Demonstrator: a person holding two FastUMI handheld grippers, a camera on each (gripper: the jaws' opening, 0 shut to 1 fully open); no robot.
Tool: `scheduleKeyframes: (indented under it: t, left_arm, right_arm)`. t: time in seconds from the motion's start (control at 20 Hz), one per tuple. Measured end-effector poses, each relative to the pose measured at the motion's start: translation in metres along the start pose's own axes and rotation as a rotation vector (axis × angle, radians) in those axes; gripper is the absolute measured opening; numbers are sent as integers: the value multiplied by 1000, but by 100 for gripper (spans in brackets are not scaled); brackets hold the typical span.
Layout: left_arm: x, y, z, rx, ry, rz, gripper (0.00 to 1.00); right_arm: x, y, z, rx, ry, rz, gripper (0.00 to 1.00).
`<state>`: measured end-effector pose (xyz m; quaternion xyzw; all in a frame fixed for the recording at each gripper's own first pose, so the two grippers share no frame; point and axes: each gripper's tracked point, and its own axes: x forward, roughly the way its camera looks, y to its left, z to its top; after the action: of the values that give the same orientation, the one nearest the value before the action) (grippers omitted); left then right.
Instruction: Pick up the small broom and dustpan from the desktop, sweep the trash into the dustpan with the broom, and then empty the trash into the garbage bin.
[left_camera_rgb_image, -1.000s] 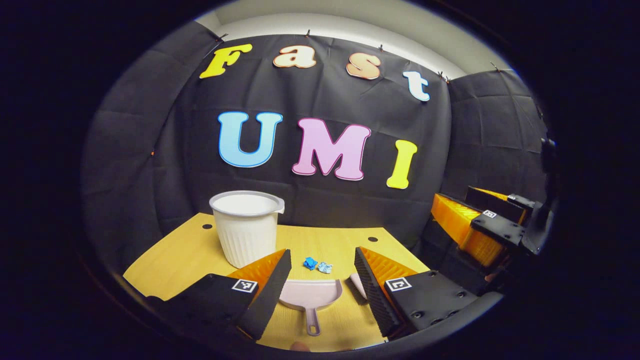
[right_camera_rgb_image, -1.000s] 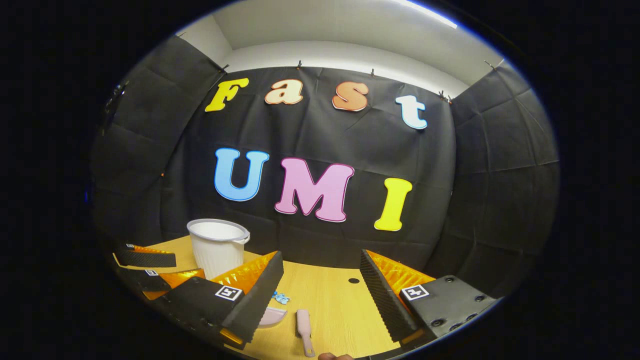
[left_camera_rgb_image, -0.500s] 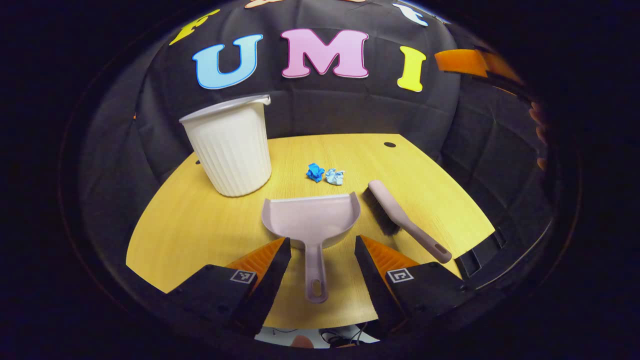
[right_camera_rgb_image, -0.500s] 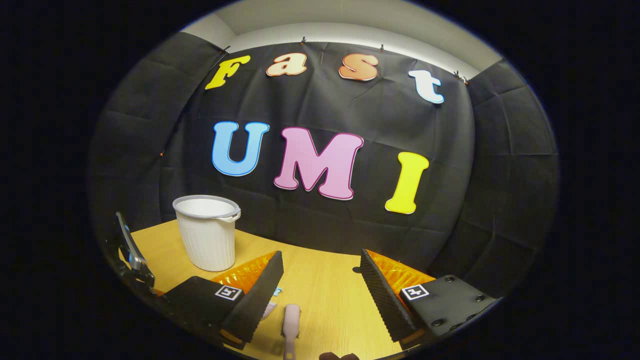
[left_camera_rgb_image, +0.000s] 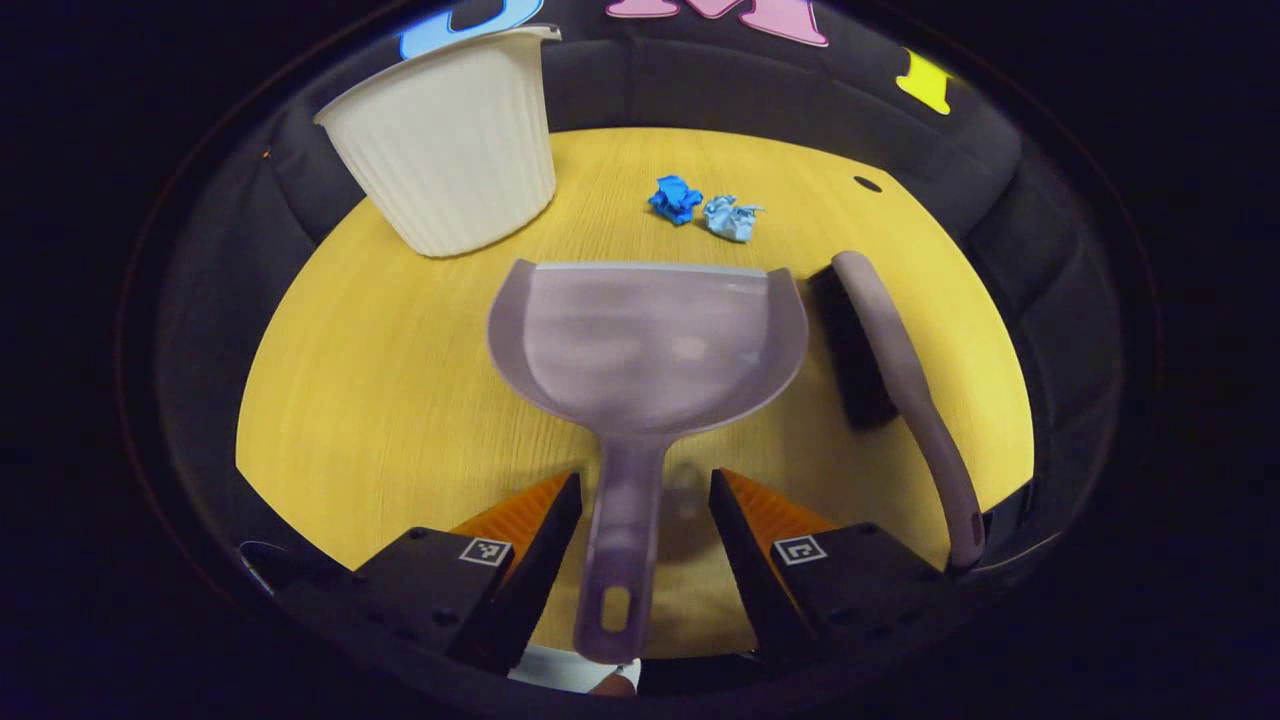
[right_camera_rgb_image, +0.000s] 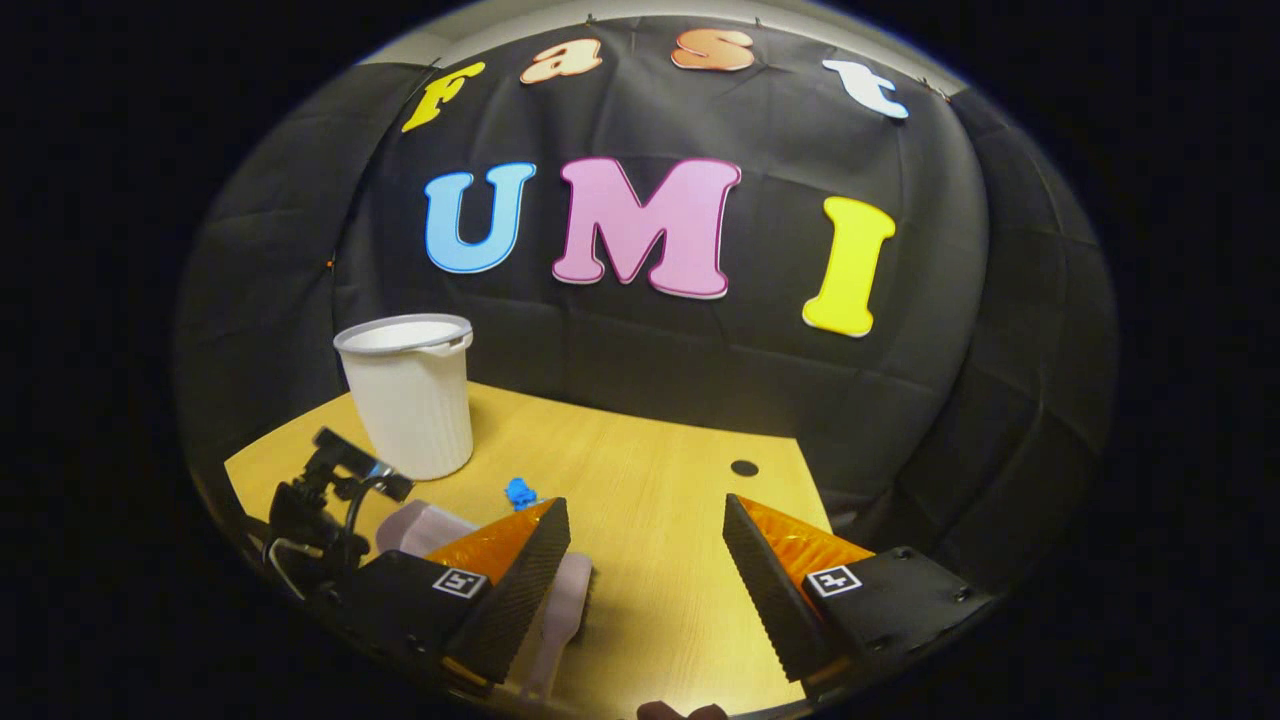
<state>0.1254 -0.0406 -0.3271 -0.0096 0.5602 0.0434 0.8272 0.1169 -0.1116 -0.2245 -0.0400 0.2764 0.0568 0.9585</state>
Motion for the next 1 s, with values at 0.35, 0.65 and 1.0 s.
scheduleKeyframes:
  t: [0.35, 0.65, 1.0]
  left_arm:
    - [10, 1, 13, -33, 181, -15, 52]
    - [10, 1, 15, 12, 233, -72, 31]
    - [9, 12, 13, 59, 184, -189, 29]
  right_arm:
    - [6, 2, -32, 81, 108, 68, 99]
    - [9, 30, -72, 252, 315, 124, 97]
    - [0, 59, -150, 270, 659, 60, 97]
